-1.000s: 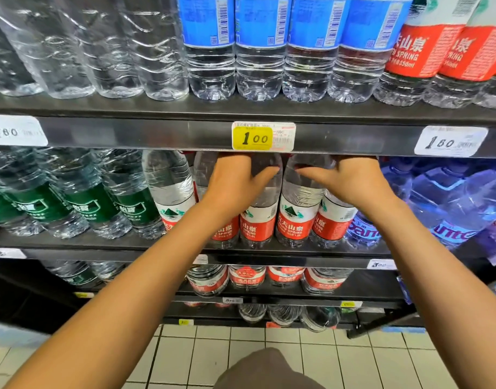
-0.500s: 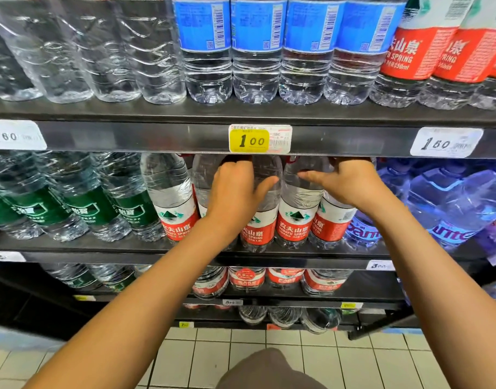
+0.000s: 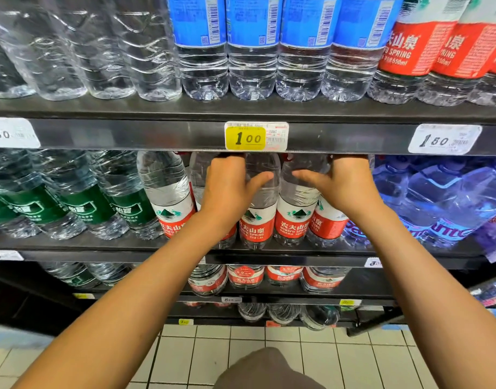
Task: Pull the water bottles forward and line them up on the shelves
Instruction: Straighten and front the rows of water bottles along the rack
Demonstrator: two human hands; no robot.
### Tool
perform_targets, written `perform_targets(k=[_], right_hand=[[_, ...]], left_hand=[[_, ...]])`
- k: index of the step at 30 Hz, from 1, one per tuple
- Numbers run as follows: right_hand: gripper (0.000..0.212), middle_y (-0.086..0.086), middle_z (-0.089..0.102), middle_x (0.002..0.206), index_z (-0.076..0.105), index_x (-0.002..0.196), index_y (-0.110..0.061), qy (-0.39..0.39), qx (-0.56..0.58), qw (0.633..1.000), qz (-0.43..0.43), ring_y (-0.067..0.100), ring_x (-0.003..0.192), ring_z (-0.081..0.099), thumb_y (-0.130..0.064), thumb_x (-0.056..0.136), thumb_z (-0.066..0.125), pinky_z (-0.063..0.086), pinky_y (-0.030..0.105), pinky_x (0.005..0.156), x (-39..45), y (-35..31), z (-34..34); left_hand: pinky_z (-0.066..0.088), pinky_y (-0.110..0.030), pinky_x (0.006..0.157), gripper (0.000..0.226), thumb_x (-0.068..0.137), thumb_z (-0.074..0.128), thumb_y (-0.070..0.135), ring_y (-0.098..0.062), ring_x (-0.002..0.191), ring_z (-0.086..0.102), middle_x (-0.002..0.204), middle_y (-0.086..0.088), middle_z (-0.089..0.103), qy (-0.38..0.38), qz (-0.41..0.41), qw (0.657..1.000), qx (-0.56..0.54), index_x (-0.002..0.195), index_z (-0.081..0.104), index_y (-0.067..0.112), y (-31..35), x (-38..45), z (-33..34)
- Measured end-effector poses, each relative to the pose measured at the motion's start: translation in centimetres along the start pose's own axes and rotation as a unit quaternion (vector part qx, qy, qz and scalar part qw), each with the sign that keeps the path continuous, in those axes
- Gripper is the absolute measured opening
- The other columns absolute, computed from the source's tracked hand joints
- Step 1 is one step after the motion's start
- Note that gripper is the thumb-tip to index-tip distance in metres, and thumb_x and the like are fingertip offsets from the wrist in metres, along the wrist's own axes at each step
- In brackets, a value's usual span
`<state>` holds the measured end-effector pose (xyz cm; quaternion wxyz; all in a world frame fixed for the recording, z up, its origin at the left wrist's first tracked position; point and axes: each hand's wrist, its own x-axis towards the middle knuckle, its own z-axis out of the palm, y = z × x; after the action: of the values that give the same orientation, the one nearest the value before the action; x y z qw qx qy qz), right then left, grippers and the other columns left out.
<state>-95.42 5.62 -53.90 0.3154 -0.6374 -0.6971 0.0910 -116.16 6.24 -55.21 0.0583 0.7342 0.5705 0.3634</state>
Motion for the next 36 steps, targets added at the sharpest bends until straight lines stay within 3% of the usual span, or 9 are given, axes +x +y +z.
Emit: perform_targets(k=[9, 19, 24, 28, 36], right_hand=[[0.050, 0.005, 0.073, 0.109, 0.070, 0.113, -0.016, -0.044, -0.006, 0.999, 0.024, 0.023, 0.104, 0.064, -0.052, 0.079, 0.076, 0.053, 0.040, 0.090, 0.5, 0.3, -1.0], [0.048, 0.009, 0.076, 0.087, 0.076, 0.098, -0.016, -0.022, -0.080, 0.996, 0.018, 0.024, 0.081, 0.070, -0.061, 0.082, 0.066, 0.055, 0.040, 0.078, 0.1, -1.1, -0.5], [0.050, 0.010, 0.075, 0.092, 0.076, 0.100, -0.012, -0.008, -0.083, 0.996, 0.022, 0.026, 0.087, 0.068, -0.059, 0.082, 0.068, 0.055, 0.040, 0.078, 0.1, -1.3, -0.6], [0.062, 0.012, 0.075, 0.094, 0.076, 0.099, -0.007, -0.012, -0.123, 0.992, 0.022, 0.026, 0.088, 0.067, -0.065, 0.083, 0.061, 0.054, 0.040, 0.079, 0.1, -1.0, -0.1], [0.053, 0.009, 0.073, 0.092, 0.072, 0.100, -0.010, 0.037, -0.057, 0.998, 0.009, 0.025, 0.086, 0.067, -0.059, 0.081, 0.069, 0.056, 0.041, 0.076, -0.4, -0.6, 0.3]], left_hand=[[0.050, -0.034, 0.074, 0.053, 0.084, 0.067, 0.056, -0.027, 0.090, 0.067, 0.097, -0.009, 0.074, 0.024, 0.005, 0.998, 0.053, 0.102, 0.072, 0.007, 0.3, 0.2, 0.4], [0.037, -0.033, 0.059, 0.047, 0.086, 0.068, 0.051, -0.034, 0.069, 0.061, 0.072, -0.013, 0.065, 0.018, 0.021, 0.995, 0.091, 0.088, 0.065, 0.004, 0.7, 0.1, 0.2], [0.053, -0.042, 0.071, 0.054, 0.084, 0.069, 0.054, -0.037, 0.083, 0.065, 0.089, -0.016, 0.071, 0.021, 0.023, 0.996, 0.089, 0.099, 0.069, 0.002, 0.7, 0.4, 0.4], [0.054, -0.044, 0.072, 0.054, 0.085, 0.067, 0.054, -0.038, 0.086, 0.065, 0.092, -0.016, 0.071, 0.016, 0.016, 0.995, 0.099, 0.100, 0.069, 0.002, 0.7, 0.4, 0.8], [0.053, -0.041, 0.081, 0.049, 0.090, 0.063, 0.051, -0.029, 0.096, 0.065, 0.105, -0.009, 0.070, -0.003, 0.016, 0.996, 0.092, 0.116, 0.064, 0.009, 0.8, 0.3, 0.6]])
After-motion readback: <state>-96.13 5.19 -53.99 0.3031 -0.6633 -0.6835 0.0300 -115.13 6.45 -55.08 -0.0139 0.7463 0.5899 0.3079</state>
